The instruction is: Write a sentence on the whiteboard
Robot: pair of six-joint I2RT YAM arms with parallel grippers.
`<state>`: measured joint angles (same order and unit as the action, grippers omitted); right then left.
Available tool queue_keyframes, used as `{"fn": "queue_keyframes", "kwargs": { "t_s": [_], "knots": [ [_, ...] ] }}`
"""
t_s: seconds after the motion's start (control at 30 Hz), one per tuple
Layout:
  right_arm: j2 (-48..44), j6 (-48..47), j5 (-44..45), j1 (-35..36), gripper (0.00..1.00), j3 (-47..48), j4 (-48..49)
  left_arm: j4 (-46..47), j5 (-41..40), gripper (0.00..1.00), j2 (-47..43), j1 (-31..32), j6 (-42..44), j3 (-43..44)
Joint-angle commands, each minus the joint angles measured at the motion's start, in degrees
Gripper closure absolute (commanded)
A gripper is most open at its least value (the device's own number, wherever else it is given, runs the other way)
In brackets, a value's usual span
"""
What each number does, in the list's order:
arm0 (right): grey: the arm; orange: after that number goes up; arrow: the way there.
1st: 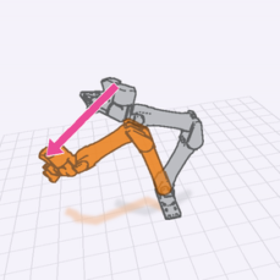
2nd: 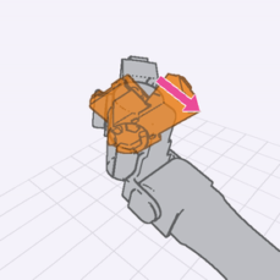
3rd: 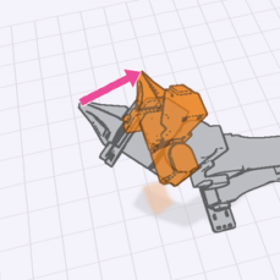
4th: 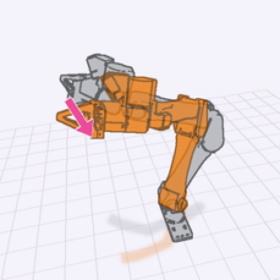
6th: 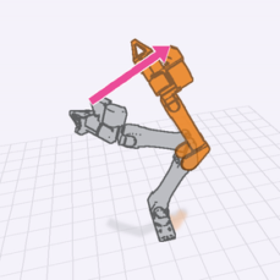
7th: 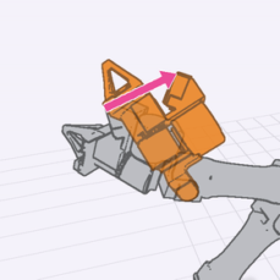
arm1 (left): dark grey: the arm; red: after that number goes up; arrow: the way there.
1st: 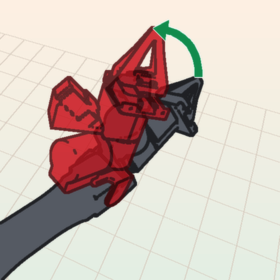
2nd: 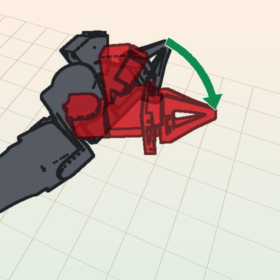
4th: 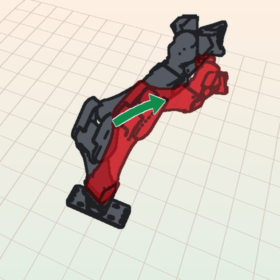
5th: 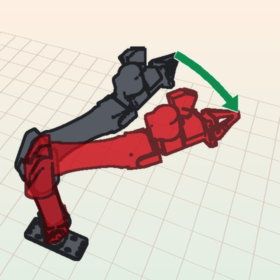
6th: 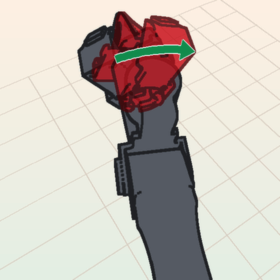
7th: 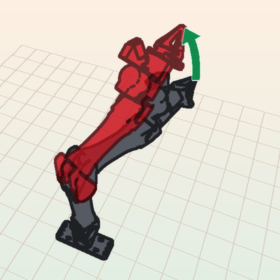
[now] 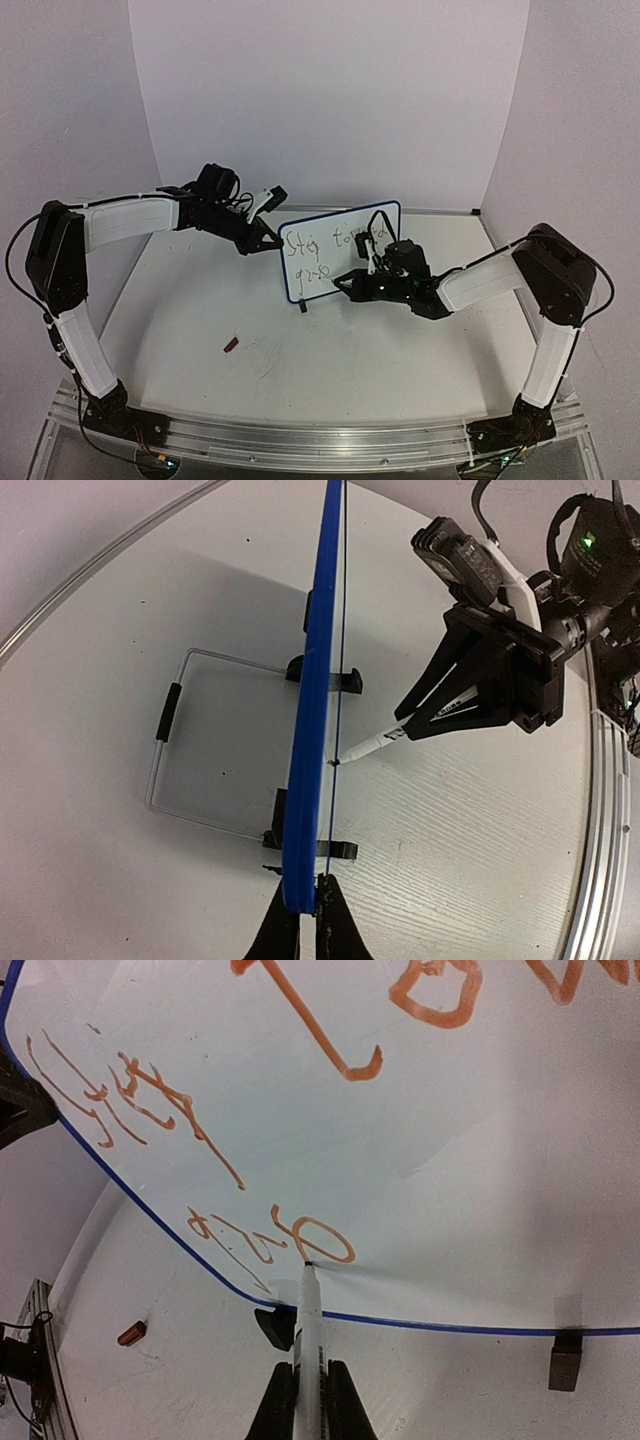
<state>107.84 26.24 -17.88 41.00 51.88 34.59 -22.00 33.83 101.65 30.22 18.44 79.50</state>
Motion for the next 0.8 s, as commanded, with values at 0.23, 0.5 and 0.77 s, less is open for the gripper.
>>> {"fn": "queue_keyframes", "kwargs": {
  "t_s": [0.23,0.5,0.77],
  "knots": [
    [-1.5,0.3,7.5,-0.3,1.00,-0.4,0.8,-5.6,-3.9,1.00,2.7,0.4,2.4,-0.1],
    [-5.7,-0.2,9.3,-0.3,1.00,-2.7,0.4,-5.6,-3.9,1.00,2.7,0.5,2.4,0.0],
    [-11.7,-1.5,7.1,-0.9,1.00,-5.4,0.4,-5.7,-3.8,1.00,2.5,0.5,2.4,-0.1]
  ]
}}
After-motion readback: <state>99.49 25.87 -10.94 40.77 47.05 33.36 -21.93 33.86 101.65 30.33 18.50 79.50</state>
